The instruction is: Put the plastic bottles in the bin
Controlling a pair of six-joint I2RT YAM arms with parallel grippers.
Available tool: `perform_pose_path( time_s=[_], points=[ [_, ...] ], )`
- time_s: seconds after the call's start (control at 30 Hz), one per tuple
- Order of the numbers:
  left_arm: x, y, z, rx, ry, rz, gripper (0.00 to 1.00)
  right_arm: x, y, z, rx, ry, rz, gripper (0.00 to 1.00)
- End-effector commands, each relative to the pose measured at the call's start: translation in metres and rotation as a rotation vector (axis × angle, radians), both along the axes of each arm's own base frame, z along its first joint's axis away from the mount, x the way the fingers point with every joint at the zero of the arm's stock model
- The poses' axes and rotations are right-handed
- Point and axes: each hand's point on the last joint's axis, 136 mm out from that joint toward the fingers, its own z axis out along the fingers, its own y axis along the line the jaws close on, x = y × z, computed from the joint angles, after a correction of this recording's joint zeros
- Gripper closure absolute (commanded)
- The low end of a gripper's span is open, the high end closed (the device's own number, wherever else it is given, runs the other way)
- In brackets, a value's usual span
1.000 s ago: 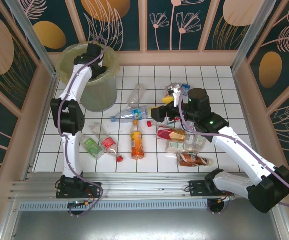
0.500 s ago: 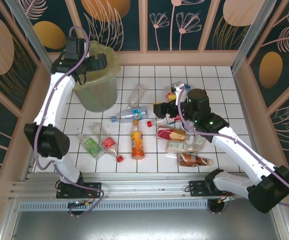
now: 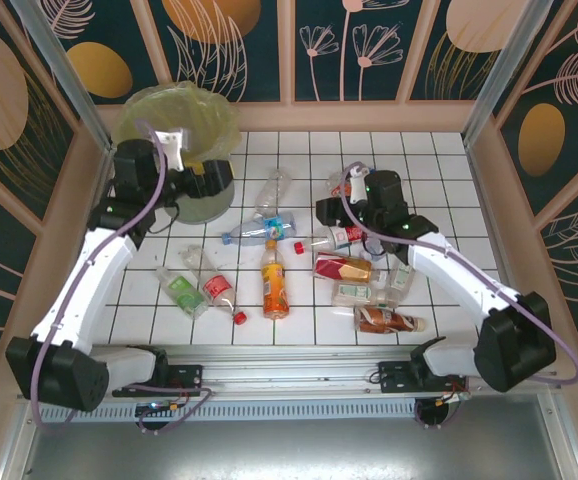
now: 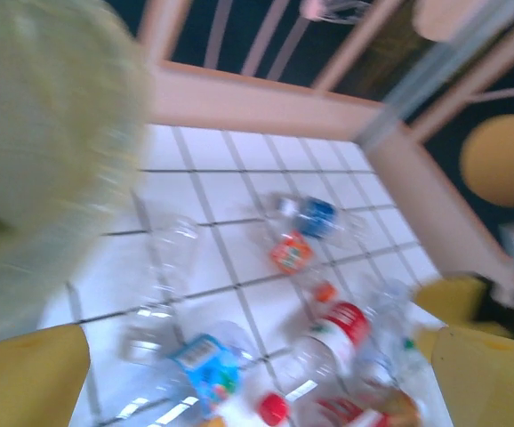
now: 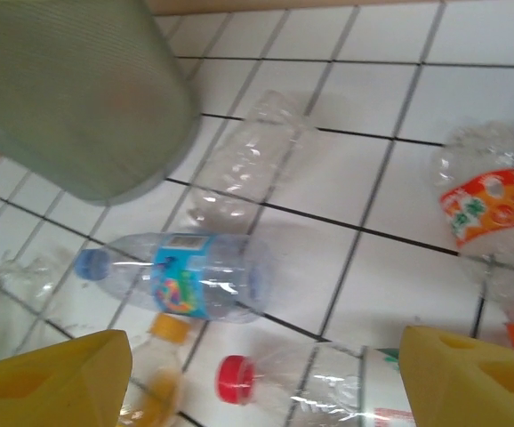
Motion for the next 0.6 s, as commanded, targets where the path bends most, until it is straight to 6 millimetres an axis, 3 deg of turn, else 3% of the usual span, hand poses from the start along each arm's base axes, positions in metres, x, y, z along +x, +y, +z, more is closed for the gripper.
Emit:
perform_pose_path(
  time_s=[0.0,0.13,0.23,0.57],
  points=[
    [-0.033,-0.031,0.015,-0.09,-0.07,-0.176,0.01,0.015,-0.007,0.003,-0.016,0.001,0.001,0.21],
    [-0.063,-0.045,0.013,-0.152,-0.11,-0.274,0.02,0.038,-0.028,-0.012,-0.082,0.025,-0.075,0.21],
    [-0.08,-0.053,0.0,-0.173,-0.101,-0.35,0.01,0.057,-0.041,-0.028,-0.128,0.061,-0.119,0.22],
    [-0.095,-0.062,-0.006,-0.191,-0.121,-0.412,0.01,0.107,-0.05,-0.085,-0.3,0.163,-0.152,0.23]
  ],
)
